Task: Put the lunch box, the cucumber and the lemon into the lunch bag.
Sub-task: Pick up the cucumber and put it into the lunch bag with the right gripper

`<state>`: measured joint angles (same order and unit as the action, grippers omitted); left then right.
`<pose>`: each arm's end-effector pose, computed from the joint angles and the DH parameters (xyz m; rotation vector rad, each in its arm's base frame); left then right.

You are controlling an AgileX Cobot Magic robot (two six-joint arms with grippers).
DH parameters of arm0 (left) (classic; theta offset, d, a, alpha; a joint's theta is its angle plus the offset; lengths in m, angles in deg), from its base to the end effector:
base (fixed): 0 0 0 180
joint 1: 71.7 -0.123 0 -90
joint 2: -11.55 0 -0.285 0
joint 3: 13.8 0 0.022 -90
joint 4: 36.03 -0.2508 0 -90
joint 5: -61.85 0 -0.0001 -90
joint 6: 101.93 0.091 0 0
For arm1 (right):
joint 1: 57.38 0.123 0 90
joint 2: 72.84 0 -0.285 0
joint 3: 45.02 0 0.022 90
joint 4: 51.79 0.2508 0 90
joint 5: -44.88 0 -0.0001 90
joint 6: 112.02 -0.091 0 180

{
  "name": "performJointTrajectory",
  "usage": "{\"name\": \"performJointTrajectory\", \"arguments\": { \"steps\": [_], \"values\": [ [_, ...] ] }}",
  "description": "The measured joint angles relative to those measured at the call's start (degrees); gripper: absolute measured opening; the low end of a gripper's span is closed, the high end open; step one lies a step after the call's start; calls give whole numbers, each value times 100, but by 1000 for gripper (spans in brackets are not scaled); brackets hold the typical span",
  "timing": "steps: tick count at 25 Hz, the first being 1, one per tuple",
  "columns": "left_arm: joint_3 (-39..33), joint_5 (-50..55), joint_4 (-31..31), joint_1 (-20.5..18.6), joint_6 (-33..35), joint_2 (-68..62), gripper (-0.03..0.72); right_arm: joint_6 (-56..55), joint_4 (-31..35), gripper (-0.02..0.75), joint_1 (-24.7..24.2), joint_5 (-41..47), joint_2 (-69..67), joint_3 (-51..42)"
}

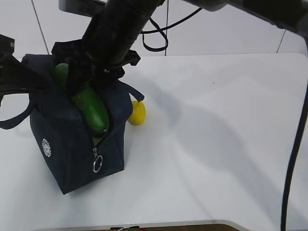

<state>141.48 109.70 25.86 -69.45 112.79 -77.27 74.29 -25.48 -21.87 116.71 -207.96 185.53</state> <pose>0.2735 -0.0704 0.2744 0.0104 2.4214 -1.0217 0.3726 0.3129 0.2952 -0.9169 2.6049 0.7793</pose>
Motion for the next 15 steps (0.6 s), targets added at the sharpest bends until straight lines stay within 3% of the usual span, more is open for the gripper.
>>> {"name": "performJointTrajectory", "arguments": {
  "steps": [15],
  "values": [
    [0,85,0,0,12,0,-10,-32,-77,357,58,-25,-313,-11]
  ]
}}
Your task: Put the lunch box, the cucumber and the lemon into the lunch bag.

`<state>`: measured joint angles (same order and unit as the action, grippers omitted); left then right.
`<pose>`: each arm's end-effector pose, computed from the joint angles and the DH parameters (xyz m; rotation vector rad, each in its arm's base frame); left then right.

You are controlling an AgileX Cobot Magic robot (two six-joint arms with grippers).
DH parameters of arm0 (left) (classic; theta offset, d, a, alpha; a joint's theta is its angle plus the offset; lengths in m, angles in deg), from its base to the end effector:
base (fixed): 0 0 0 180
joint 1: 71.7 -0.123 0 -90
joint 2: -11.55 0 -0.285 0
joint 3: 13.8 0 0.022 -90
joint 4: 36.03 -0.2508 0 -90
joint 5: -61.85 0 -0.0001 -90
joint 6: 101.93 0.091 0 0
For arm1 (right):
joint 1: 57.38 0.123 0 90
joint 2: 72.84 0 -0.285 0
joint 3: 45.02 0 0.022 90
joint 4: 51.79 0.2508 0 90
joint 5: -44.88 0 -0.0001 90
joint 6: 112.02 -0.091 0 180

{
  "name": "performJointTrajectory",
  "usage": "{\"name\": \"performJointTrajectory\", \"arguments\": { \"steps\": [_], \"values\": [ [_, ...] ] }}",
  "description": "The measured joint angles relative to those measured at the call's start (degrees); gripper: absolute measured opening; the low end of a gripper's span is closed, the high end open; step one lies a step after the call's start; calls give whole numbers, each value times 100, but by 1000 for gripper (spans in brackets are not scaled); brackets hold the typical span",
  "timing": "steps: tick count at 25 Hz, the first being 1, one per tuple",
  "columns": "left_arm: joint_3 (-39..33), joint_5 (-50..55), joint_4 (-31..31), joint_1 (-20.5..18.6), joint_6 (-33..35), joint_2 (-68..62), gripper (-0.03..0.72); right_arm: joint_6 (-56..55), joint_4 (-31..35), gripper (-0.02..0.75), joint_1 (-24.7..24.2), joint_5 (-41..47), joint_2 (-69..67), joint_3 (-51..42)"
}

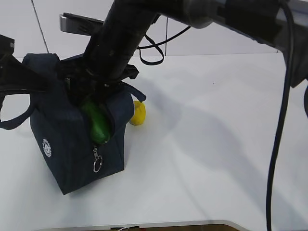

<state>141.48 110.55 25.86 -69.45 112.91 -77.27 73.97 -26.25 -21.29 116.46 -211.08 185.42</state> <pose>0.2724 -0.0711 0.2744 0.0222 2.4275 -1.0338 0.3773 0.3211 0.2677 -0.9260 2.6622 0.7535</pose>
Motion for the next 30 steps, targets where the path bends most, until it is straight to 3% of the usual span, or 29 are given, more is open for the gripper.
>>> {"name": "performJointTrajectory", "arguments": {
  "steps": [11,17,24,30],
  "values": [
    [0,15,0,0,0,0,-10,0,0,433,0,0,0,30],
    [0,15,-80,0,0,0,-10,13,-92,464,0,0,-39,573],
    [0,-14,-319,0,0,0,-10,-170,-994,465,0,0,-39,1482],
    [0,-9,-519,-140,0,12,-10,-956,-2515,465,0,35,-39,1591]
  ]
}}
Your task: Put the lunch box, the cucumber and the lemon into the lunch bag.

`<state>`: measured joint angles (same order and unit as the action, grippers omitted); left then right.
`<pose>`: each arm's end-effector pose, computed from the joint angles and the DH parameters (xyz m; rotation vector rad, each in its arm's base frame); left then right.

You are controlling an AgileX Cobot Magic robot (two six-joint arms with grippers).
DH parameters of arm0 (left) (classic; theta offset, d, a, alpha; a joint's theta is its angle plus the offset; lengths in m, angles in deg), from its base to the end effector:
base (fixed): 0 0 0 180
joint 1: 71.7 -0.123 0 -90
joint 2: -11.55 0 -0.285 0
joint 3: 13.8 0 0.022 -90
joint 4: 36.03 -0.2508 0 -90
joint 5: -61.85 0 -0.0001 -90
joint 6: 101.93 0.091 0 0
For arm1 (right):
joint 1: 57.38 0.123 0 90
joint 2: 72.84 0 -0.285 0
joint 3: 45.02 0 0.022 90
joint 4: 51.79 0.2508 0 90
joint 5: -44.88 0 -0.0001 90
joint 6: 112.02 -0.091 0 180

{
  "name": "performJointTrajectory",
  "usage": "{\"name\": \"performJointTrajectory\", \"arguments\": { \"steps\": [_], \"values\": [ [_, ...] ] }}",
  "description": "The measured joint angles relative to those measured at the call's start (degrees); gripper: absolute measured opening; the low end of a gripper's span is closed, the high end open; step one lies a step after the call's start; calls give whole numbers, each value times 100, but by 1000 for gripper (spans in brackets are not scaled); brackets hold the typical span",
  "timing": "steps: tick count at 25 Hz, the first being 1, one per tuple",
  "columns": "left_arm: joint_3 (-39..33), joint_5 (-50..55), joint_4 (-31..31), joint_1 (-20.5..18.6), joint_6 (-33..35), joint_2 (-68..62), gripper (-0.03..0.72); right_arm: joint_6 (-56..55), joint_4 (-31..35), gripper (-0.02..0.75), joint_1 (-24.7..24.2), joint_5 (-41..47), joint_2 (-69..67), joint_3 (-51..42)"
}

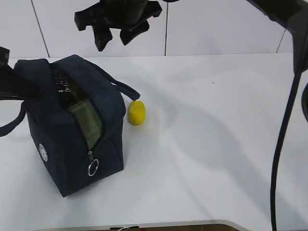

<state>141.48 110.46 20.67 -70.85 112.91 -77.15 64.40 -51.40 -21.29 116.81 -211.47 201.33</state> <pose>0.2718 -0.0612 0.2701 0.0658 2.4669 -0.9352 0.4031 0.2945 0.3348 -0.7113 2.4398 0.2870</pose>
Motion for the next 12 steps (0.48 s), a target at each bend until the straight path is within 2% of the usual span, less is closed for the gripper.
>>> {"name": "performJointTrajectory", "arguments": {
  "steps": [3,6,12],
  "values": [
    [0,33,-117,-232,0,123,-10,-297,-519,466,0,0,0,0],
    [0,42,-237,-437,0,244,-10,-445,-608,465,-34,0,0,-35],
    [0,89,-290,-482,0,334,-10,-662,-708,465,-55,0,0,-468]
  ]
}}
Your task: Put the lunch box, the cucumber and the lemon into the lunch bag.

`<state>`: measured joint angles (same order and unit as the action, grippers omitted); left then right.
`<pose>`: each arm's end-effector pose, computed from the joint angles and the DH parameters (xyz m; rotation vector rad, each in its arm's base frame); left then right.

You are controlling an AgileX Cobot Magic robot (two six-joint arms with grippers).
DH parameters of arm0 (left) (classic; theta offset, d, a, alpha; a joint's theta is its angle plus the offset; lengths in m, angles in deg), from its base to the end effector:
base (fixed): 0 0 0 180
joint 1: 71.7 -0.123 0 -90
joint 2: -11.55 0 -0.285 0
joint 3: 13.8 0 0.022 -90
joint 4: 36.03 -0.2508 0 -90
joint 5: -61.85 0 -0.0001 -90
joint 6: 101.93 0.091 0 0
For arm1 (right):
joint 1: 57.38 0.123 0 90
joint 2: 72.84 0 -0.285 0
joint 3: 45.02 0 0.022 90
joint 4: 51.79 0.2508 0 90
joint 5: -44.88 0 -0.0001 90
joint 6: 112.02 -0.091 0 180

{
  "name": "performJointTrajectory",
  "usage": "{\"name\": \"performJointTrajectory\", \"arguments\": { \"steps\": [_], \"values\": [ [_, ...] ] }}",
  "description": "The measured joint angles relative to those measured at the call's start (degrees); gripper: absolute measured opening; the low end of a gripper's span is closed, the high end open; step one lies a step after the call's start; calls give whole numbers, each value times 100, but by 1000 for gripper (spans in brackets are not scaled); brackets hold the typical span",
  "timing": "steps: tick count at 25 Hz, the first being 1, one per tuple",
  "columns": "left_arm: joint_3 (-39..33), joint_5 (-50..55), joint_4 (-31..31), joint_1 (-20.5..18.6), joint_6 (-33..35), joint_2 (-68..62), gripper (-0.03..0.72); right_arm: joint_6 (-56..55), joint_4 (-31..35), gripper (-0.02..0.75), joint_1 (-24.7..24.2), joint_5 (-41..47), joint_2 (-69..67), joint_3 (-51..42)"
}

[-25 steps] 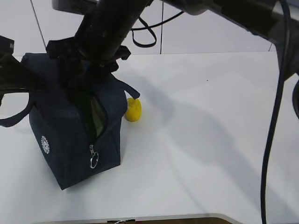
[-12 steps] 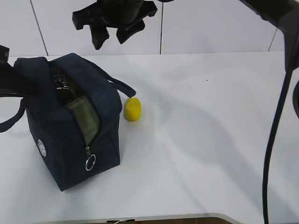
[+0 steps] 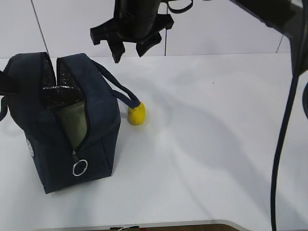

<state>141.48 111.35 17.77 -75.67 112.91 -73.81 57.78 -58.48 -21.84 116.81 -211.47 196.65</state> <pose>0.2647 -0.0377 0.2829 0.0365 2.4326 -0.8476 0.4128 0.2825 0.3120 -0.5754 2.5280 0.1357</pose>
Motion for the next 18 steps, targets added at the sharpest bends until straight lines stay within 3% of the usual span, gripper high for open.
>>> {"name": "performJointTrajectory", "arguments": {
  "steps": [7,18],
  "values": [
    [0,78,-480,0,-301,147,-10,-298,-91,466,0,0,0,-546],
    [0,46,-797,0,-488,164,-10,-470,-436,465,0,-10,-119,-580]
  ]
}}
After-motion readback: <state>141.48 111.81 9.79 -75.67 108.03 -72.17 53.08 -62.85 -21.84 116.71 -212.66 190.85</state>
